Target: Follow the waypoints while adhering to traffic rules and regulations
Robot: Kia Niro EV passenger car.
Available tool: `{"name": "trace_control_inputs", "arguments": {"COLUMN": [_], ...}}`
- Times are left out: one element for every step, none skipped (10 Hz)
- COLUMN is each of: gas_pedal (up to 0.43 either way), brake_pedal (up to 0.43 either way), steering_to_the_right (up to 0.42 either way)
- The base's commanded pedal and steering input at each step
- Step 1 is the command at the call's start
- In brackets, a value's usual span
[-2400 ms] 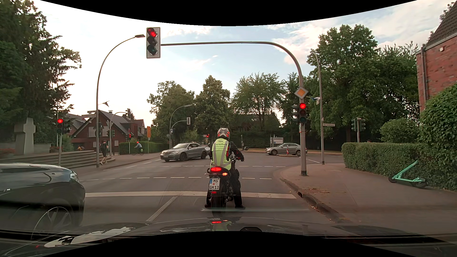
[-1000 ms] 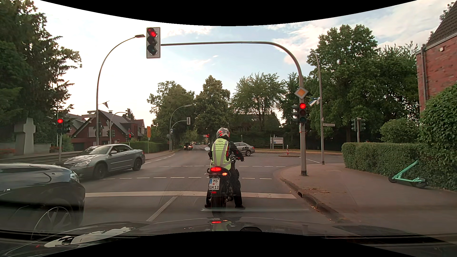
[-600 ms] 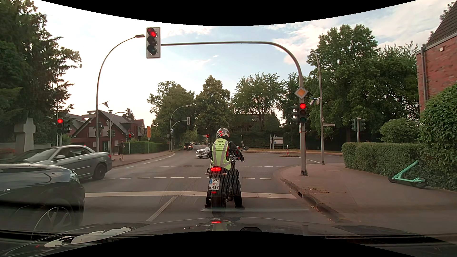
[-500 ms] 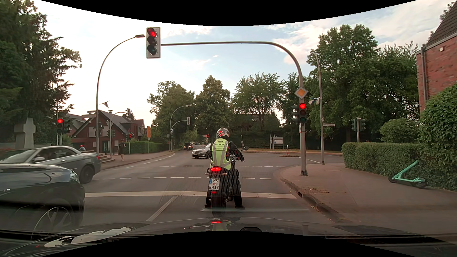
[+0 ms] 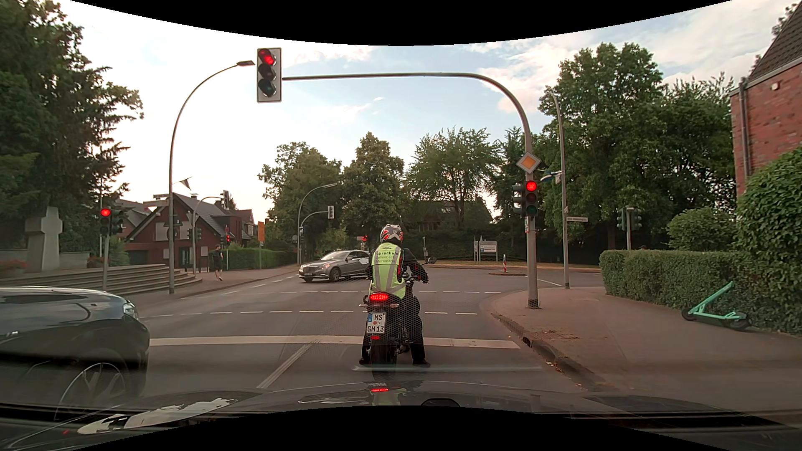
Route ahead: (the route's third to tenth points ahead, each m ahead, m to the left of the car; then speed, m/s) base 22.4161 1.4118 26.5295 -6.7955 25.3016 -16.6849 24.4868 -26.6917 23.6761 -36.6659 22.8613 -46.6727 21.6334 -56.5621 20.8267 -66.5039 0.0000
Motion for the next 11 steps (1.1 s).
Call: {"name": "trace_control_inputs", "arguments": {"gas_pedal": [0.000, 0.000, 0.000, 0.000, 0.000, 0.000, 0.000, 0.000, 0.000, 0.000, 0.000], "brake_pedal": [0.000, 0.000, 0.000, 0.000, 0.000, 0.000, 0.000, 0.000, 0.000, 0.000, 0.000], "steering_to_the_right": [-0.016, -0.016, -0.016, -0.016, -0.016, -0.016, -0.016, -0.016, -0.016, -0.016, -0.016]}}
